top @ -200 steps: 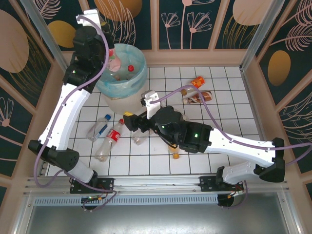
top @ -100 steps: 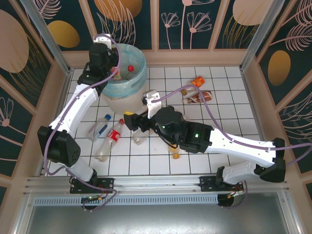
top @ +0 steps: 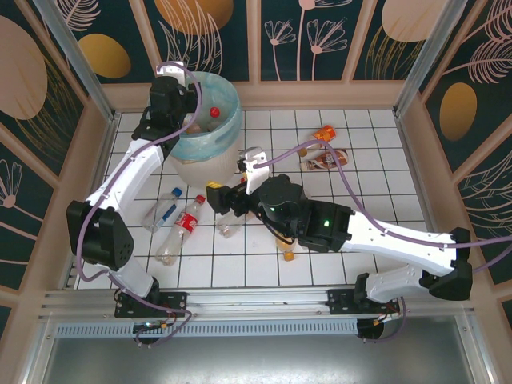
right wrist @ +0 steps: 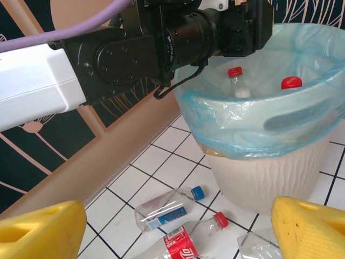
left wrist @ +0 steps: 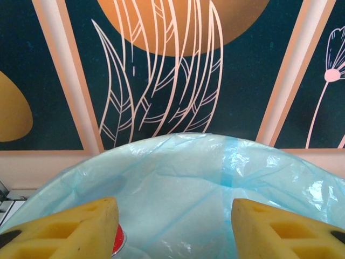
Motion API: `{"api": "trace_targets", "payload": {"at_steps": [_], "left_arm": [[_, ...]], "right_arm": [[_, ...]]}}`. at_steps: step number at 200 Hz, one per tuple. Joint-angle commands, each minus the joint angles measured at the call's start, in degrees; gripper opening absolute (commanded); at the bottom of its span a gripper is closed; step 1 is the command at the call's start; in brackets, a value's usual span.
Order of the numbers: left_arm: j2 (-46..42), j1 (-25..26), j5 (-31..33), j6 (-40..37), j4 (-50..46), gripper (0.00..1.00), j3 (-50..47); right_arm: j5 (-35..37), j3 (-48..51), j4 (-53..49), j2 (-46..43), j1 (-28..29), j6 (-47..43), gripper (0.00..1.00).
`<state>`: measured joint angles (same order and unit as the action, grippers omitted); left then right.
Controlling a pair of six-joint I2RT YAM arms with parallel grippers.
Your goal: Put the plastic bottles in the bin
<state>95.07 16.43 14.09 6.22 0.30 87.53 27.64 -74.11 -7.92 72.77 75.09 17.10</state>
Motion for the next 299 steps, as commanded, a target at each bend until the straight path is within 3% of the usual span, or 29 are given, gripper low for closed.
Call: {"api": "trace_targets", "payload": {"at_steps": [1,52,89,126,162,176,200,221,243,275,299], "left_arm": [[-2.4,-0.3,-0.2,0.6,2.4,0.58,-0.3],[-5.0,-0.4,-1.1,1.3,2.2,0.58,-0.4],[-7.7,-0.4,-4.1,2.1,0.2,0.58,1.1],[-12.1,-0.3,-11.0,3.4,-3.5,0.57,1.7],[-17.5,0.7,-21.6,2.8,-8.2,0.57,-2.1],[-19.5,2.8,-25.2,0.2,-10.6,0.57,-4.0],[-22.0,11.0,-24.6,-6.8,-14.9,0.57,-7.2],[-25.2,14.5,-28.1,-7.2,-14.4,0.57,-12.7],[-29.3,16.1,-28.3,-4.4,-12.7,0.57,-19.7],[-33.7,16.7,-26.6,2.4,-16.9,0.56,-26.2],[-38.8,16.6,-13.8,10.9,-22.3,0.57,-29.0]], "right_arm": [[2.2,0.7,0.2,-1.2,-0.1,1.4,0.89],[2.2,-0.3,-0.5,-0.3,-0.3,1.3,0.89],[2.6,-2.8,-7.4,1.0,-1.7,5.5,0.89],[-2.7,-0.9,-19.1,-0.3,-8.6,16.2,0.87],[-9.3,6.4,-30.8,-3.0,-16.4,24.3,0.87],[-10.6,9.6,-33.5,-4.0,-18.3,25.7,0.86],[-12.9,14.5,-35.3,-5.2,-20.8,26.8,0.82],[-16.0,16.8,-31.7,-6.1,-21.2,25.2,0.78],[-20.3,17.7,-27.4,-4.9,-21.0,24.3,0.76],[-20.6,16.9,-23.7,-0.1,-17.7,26.4,0.72],[-19.3,13.5,-20.5,6.2,-13.0,29.6,0.69]]}}
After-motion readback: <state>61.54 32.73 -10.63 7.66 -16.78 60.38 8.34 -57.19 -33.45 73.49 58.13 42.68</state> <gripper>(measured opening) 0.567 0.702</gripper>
